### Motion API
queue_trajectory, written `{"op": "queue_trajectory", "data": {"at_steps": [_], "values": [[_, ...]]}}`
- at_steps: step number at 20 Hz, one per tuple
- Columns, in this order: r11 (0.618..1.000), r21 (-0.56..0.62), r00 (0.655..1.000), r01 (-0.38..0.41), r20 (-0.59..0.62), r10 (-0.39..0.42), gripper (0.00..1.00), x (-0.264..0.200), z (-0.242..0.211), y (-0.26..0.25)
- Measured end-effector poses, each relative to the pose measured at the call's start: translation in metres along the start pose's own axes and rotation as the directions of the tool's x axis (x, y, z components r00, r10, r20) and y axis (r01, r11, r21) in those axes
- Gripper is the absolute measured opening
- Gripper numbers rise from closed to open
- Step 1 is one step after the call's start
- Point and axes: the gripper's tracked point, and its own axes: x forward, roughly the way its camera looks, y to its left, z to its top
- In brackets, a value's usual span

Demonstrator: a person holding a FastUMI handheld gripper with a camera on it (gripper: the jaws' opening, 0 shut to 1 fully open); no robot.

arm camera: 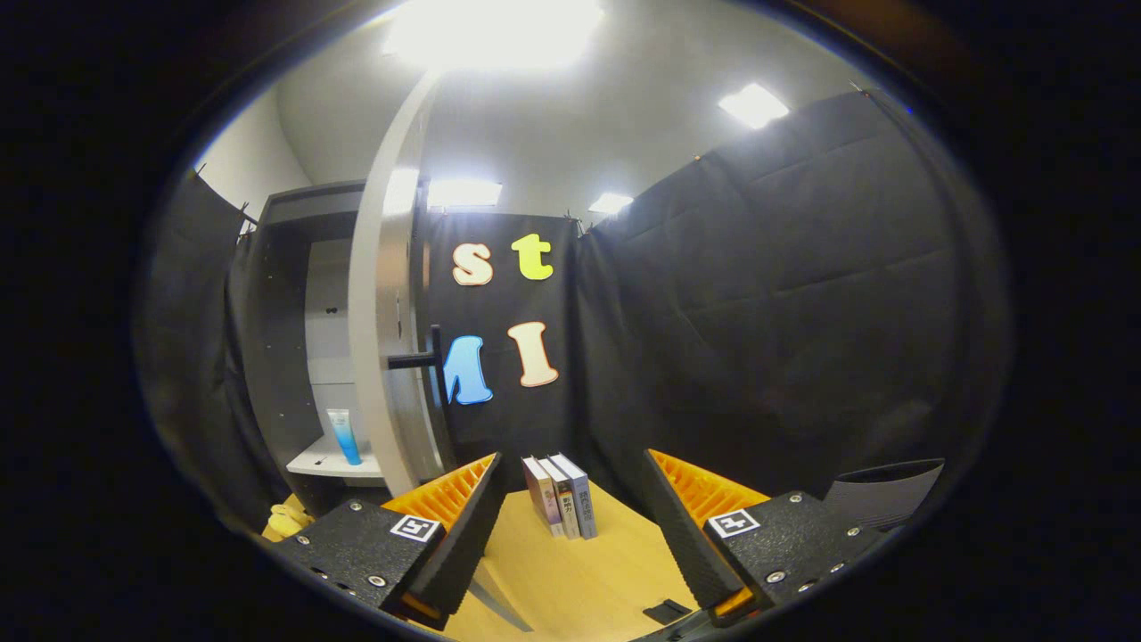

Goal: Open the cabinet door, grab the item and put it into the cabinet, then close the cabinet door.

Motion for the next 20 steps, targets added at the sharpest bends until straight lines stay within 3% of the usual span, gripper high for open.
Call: {"op": "queue_trajectory", "data": {"at_steps": [5, 7, 13, 20], "values": [[1.0, 0.011, 1.0, 0.018, 0.0, -0.018, 0.93, 0.036, 0.007, 0.018], [0.998, -0.003, 0.998, 0.055, 0.012, -0.055, 0.92, 0.037, 0.012, 0.011], [0.998, -0.009, 0.998, 0.057, 0.019, -0.057, 0.91, 0.03, 0.012, 0.023], [1.0, 0.008, 1.0, -0.02, 0.021, 0.02, 0.91, 0.015, 0.011, 0.053]]}}
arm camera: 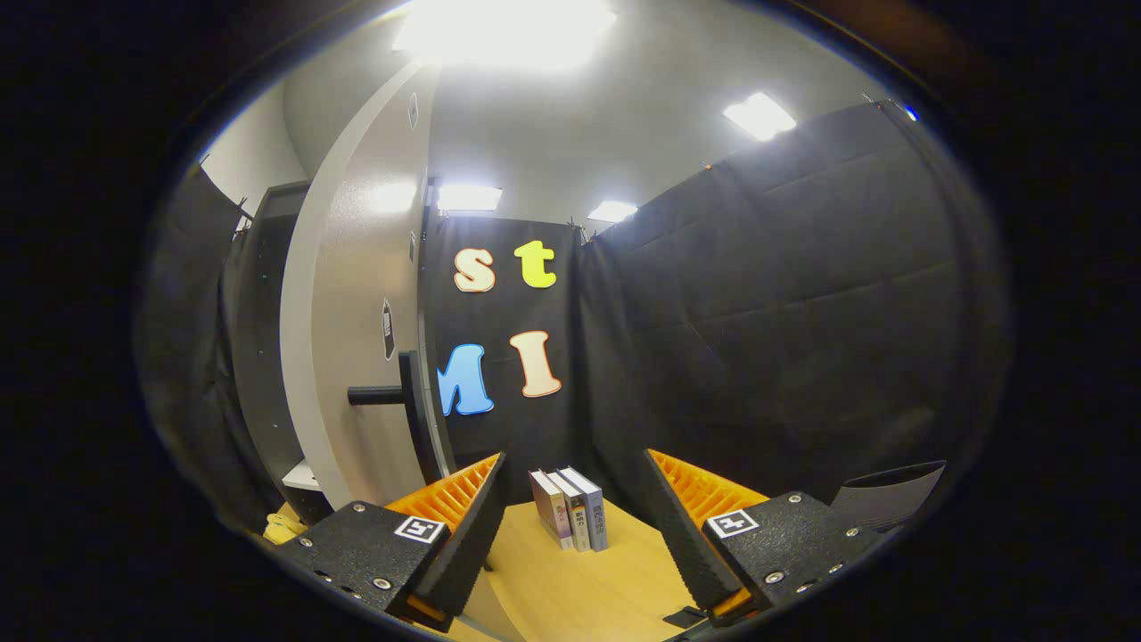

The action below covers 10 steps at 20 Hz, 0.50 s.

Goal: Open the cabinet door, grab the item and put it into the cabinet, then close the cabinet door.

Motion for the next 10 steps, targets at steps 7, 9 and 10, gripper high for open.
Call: {"op": "queue_trajectory", "data": {"at_steps": [7, 9, 10], "values": [[0.993, 0.03, 0.993, -0.113, -0.015, 0.113, 0.91, -0.014, -0.005, 0.041], [0.989, 0.041, 0.989, -0.144, -0.02, 0.145, 0.91, -0.016, -0.007, 0.052], [0.986, 0.049, 0.986, -0.161, -0.023, 0.163, 0.91, -0.017, -0.008, 0.058]]}}
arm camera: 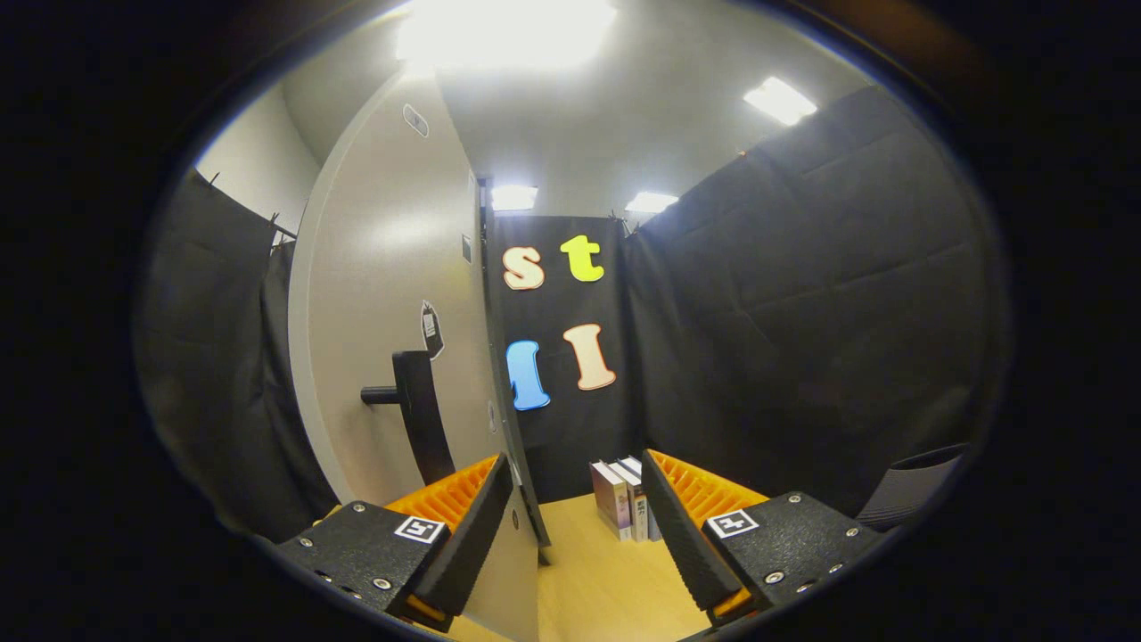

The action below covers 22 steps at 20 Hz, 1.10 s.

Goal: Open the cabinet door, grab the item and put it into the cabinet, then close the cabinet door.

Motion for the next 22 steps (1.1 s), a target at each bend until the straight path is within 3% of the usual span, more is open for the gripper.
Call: {"op": "queue_trajectory", "data": {"at_steps": [12, 22], "values": [[0.986, 0.078, 0.988, -0.149, -0.018, 0.151, 0.92, 0.014, -0.005, 0.059], [0.976, 0.092, 0.98, -0.198, -0.016, 0.2, 0.92, 0.035, -0.008, 0.099]]}}
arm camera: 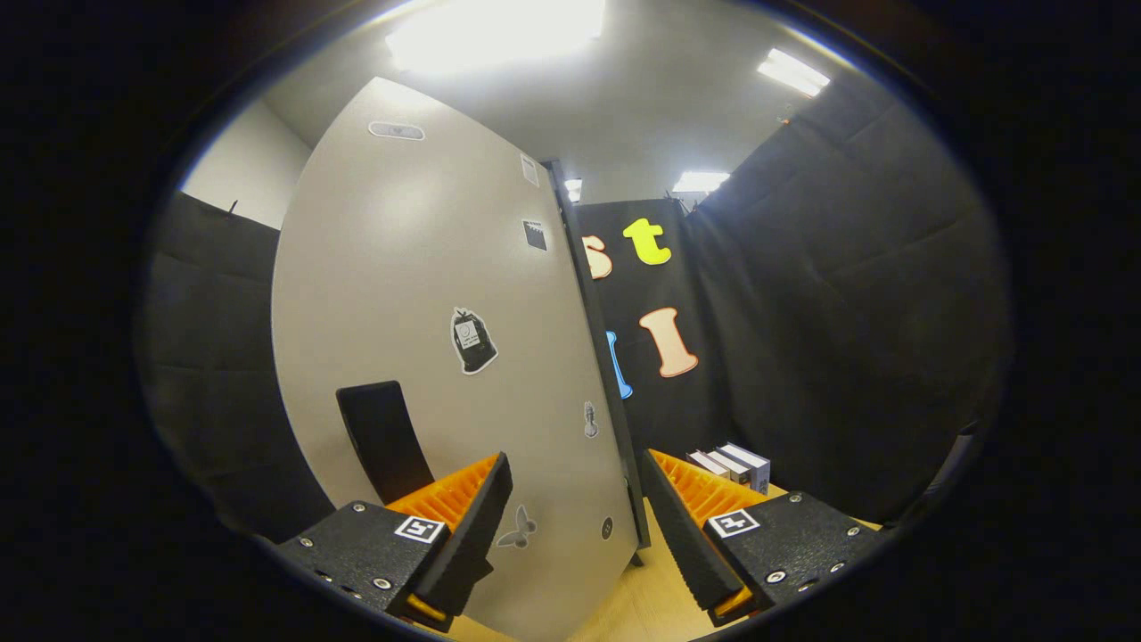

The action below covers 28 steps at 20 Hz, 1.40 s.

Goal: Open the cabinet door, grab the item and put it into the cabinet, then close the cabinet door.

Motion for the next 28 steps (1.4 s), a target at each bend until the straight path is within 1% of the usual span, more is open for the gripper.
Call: {"op": "queue_trajectory", "data": {"at_steps": [6, 10, 16, 20, 24, 28], "values": [[0.998, -0.005, 0.998, -0.062, -0.019, 0.062, 0.92, 0.019, -0.011, 0.032], [0.995, -0.02, 0.994, -0.1, -0.055, 0.098, 0.93, 0.036, -0.027, 0.053], [0.985, -0.07, 0.984, -0.161, -0.09, 0.154, 0.93, 0.053, -0.046, 0.081], [0.977, -0.101, 0.978, -0.188, -0.115, 0.176, 0.93, 0.051, -0.058, 0.087], [0.975, -0.121, 0.978, -0.186, -0.121, 0.171, 0.93, 0.039, -0.058, 0.084], [0.976, -0.134, 0.983, -0.169, -0.093, 0.158, 0.93, 0.015, -0.047, 0.075]]}}
